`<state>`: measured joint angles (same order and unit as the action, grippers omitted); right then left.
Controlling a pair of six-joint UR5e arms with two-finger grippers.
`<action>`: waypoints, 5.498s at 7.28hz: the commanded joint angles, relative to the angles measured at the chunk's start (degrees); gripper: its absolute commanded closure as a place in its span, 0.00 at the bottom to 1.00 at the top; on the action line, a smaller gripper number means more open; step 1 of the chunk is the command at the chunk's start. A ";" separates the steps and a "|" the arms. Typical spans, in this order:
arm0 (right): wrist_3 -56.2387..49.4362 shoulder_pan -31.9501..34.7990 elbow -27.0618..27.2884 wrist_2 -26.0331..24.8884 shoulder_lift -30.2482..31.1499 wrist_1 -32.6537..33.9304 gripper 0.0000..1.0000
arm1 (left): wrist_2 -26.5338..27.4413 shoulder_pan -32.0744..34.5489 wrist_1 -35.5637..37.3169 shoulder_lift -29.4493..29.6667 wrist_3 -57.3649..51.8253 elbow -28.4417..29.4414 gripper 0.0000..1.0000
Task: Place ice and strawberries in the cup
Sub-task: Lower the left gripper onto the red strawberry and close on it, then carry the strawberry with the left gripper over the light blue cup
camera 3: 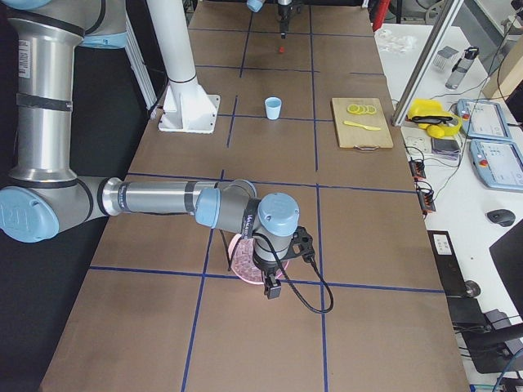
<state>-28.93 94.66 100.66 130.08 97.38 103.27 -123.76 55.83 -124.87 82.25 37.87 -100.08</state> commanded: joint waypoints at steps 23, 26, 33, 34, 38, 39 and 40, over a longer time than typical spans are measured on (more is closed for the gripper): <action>0.19 0.00 1.03 0.09 0.18 -0.35 0.01 | 2.12 -6.43 30.02 13.51 17.26 -19.71 1.00; 0.98 0.00 2.70 0.09 0.53 -0.35 0.01 | 8.13 -17.61 41.41 29.91 34.04 -19.11 1.00; 1.25 0.00 2.79 0.09 0.35 -0.35 0.01 | 16.27 -28.14 46.04 54.85 50.71 -0.13 1.00; 1.25 0.00 2.79 0.09 0.35 -0.35 0.01 | 16.27 -28.67 45.95 55.46 50.98 0.58 0.97; 1.25 0.00 2.79 0.09 0.35 -0.35 0.01 | 16.27 -28.94 42.87 56.35 52.39 2.69 0.66; 1.25 0.00 2.70 0.09 0.35 -0.35 0.01 | 16.27 -28.94 42.87 56.35 52.22 2.69 0.38; 1.25 0.00 2.70 0.09 0.44 -0.35 0.01 | 16.36 -28.94 42.87 56.26 51.78 2.69 0.19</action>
<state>-27.69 94.66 103.39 130.17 97.75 102.92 -107.47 26.90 -81.98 138.55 90.04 -97.41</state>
